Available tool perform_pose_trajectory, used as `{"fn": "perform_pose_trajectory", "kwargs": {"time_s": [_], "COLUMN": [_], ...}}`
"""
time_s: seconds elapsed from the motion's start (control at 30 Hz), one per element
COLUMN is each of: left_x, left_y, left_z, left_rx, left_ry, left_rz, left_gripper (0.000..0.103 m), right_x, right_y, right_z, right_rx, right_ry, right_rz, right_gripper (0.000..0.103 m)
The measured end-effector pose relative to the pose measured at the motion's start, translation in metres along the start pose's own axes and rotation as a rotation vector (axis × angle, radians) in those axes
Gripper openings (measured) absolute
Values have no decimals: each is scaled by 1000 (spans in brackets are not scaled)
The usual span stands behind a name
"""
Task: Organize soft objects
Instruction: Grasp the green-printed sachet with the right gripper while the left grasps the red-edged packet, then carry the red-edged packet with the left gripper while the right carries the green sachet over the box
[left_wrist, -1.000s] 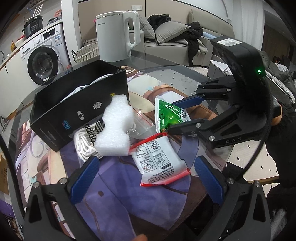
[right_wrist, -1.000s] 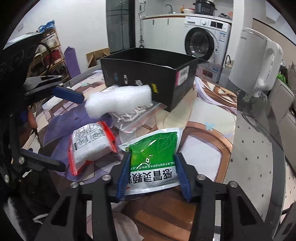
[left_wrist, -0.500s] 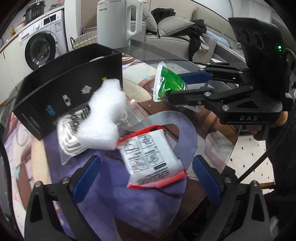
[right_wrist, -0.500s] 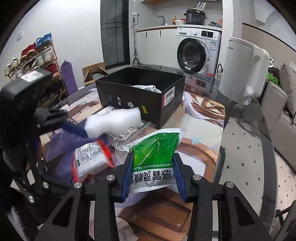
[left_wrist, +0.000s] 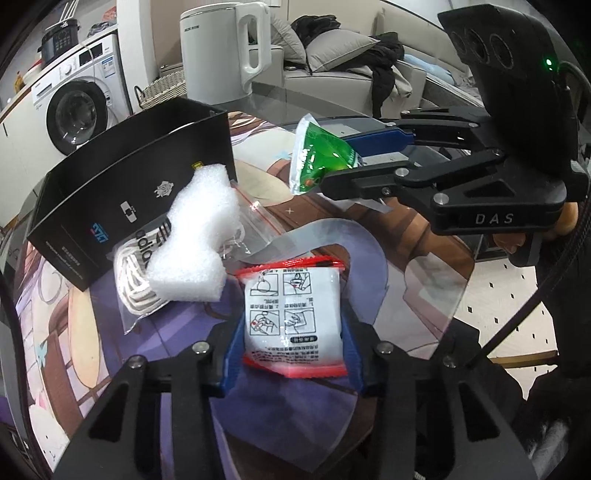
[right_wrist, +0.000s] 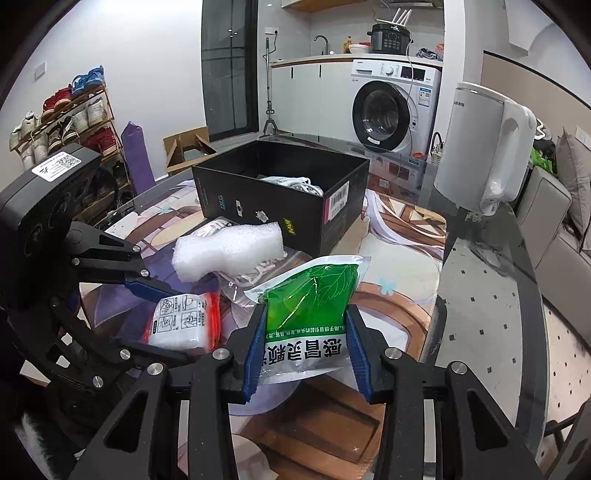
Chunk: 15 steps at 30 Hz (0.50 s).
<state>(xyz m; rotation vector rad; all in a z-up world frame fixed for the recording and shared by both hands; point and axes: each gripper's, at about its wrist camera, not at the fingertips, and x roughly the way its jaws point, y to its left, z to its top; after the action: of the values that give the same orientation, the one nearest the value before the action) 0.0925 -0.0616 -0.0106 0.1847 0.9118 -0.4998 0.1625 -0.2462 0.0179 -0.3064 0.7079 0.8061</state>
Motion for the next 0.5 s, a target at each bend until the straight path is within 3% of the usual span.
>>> {"fn": "perform_pose_trajectory", "kwargs": {"time_s": [0.23, 0.5], "left_x": [-18, -46], "left_y": [0, 14], "left_z": [3, 8], "left_rx": [19, -24], "left_ry": [-53, -169], "left_rz": [-13, 12], "left_gripper": [44, 44], "right_x": [-16, -33], "right_y": [-1, 4], "right_z": [5, 13], "right_rx": [19, 32], "right_ry": [-64, -128], "right_rz": [10, 12], "right_gripper": [41, 41]}}
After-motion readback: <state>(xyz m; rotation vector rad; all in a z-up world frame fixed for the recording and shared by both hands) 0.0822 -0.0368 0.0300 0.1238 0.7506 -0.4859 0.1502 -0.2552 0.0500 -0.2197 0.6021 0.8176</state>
